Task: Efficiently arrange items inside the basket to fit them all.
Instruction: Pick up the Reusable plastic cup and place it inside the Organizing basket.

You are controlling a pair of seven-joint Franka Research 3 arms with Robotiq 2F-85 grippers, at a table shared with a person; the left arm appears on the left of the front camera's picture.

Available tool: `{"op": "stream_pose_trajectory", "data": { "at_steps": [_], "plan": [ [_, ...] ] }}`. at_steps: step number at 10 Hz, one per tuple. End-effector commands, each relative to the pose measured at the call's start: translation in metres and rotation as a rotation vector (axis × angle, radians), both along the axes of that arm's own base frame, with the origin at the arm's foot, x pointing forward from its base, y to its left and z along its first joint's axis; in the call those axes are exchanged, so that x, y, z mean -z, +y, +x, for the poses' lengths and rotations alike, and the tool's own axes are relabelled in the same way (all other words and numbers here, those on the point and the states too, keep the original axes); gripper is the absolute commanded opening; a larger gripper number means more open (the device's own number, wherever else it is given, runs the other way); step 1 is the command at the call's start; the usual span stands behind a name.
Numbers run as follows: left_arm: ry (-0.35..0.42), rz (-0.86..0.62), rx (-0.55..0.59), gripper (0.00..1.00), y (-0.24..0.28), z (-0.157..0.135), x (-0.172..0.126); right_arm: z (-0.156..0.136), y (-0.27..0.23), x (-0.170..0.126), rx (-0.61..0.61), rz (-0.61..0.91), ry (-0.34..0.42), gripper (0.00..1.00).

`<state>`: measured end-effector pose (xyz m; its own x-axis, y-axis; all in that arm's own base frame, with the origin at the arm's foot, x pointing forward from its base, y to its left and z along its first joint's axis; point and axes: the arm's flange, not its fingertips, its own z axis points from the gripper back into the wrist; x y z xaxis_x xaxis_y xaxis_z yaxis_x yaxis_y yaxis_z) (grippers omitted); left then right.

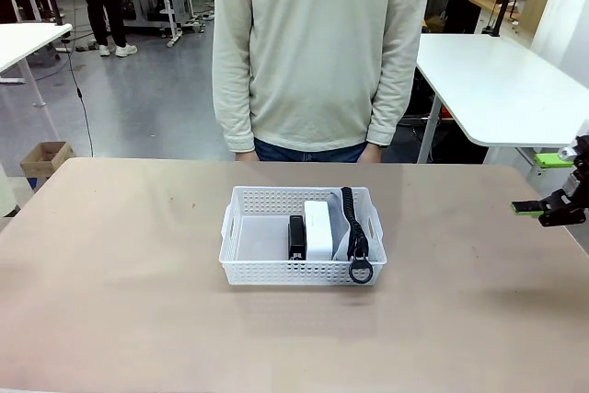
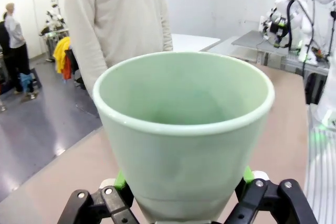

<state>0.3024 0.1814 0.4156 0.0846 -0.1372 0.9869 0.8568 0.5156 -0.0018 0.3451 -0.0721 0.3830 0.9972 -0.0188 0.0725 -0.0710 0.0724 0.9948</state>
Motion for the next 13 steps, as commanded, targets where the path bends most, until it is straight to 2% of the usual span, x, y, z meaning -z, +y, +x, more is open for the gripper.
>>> {"op": "stream_pose_trajectory", "data": {
  "at_steps": [1,2,3,4,5,6,7,8,9,13],
  "plan": [
    [0.034,-0.086,-0.02,0.86,-0.108,-0.003,-0.047,-0.002,-0.001,-0.003,-0.003,0.01,-0.014,1.0],
    [0.132,-0.098,0.052,0.86,-0.177,0.001,-0.066,-0.002,-0.001,-0.003,-0.003,0.01,-0.014,1.0],
    [0.182,-0.025,0.01,0.86,-0.234,0.005,-0.072,-0.002,-0.001,-0.003,-0.003,0.01,-0.014,1.0],
    [0.248,0.057,0.015,0.86,-0.283,0.009,-0.068,-0.002,-0.001,-0.003,-0.003,0.01,-0.014,1.0],
    [0.26,0.114,0.035,0.86,-0.315,0.015,-0.061,-0.002,-0.001,-0.003,-0.003,0.01,-0.014,1.0],
    [0.389,0.187,0.043,0.86,-0.343,0.02,-0.048,-0.002,-0.001,-0.003,-0.003,0.01,-0.014,1.0],
    [0.506,0.19,0.051,0.86,-0.361,0.024,-0.034,-0.002,-0.001,-0.003,-0.003,0.01,-0.014,1.0],
    [0.658,0.149,0.113,0.86,-0.371,0.02,-0.018,-0.002,-0.001,-0.003,-0.003,0.01,-0.014,1.0],
    [0.373,0.186,0.047,0.86,-0.365,0.039,-0.066,-0.002,-0.001,-0.003,-0.003,0.01,-0.014,1.0],
    [0.373,0.186,0.047,0.86,-0.365,0.039,-0.066,-0.002,-0.001,-0.003,-0.003,0.01,-0.014,1.0]
  ]
}}
